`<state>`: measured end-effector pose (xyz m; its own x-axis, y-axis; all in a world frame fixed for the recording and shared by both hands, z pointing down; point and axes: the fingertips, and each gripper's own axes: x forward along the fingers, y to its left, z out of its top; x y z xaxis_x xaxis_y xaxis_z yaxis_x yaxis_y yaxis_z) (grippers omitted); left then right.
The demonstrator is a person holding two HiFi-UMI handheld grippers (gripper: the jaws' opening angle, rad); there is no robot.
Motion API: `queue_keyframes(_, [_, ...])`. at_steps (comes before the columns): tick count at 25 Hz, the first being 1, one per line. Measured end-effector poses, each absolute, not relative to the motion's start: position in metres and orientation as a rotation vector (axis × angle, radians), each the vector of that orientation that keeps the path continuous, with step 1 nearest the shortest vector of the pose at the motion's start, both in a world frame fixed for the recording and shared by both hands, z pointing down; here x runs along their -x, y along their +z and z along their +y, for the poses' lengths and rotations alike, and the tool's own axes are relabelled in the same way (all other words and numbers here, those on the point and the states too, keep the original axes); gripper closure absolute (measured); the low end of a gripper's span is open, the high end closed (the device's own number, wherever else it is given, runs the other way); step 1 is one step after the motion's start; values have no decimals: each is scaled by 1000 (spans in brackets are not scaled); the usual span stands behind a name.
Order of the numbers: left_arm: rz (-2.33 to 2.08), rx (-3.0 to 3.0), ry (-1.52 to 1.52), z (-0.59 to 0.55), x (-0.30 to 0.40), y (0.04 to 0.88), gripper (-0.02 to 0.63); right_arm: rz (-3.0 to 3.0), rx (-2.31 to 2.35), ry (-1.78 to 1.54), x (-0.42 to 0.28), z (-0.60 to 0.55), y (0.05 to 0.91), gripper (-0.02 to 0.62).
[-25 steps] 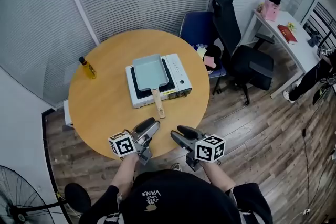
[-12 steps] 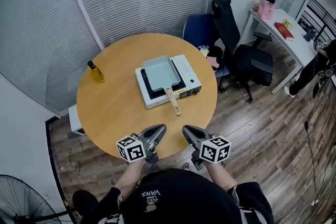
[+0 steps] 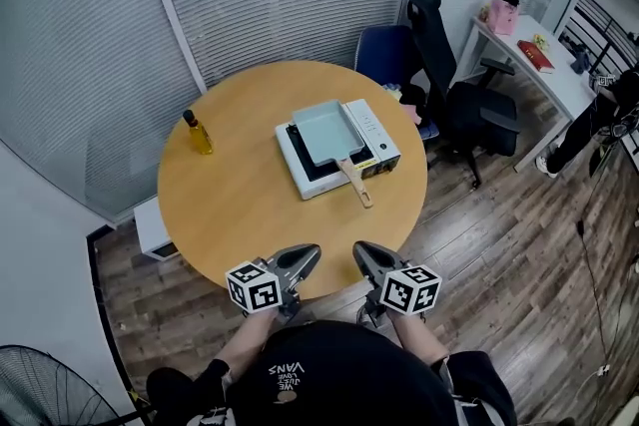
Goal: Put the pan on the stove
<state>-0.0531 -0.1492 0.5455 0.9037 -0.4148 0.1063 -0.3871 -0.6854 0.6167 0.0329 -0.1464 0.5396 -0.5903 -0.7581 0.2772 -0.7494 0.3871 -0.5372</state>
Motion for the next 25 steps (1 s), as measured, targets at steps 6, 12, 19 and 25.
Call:
queue_keyframes(6, [-482,-2397,-39,-134,72,550,596,2548,1480,-999,-12,-131,541,575])
queue_keyframes(12, [-451,-2408,9,-127,85,558,596,2472,1541,-1039,-2,-113,556,577])
queue_keyframes(19, [-444,-2416,53,-122,83,566,596,2428,1610,-1054,-6,-94,568,578])
queue_keyframes(25, [-388,-2457,128,-104,65,576,597,2416,1656,-1090,-12,-78,579,581])
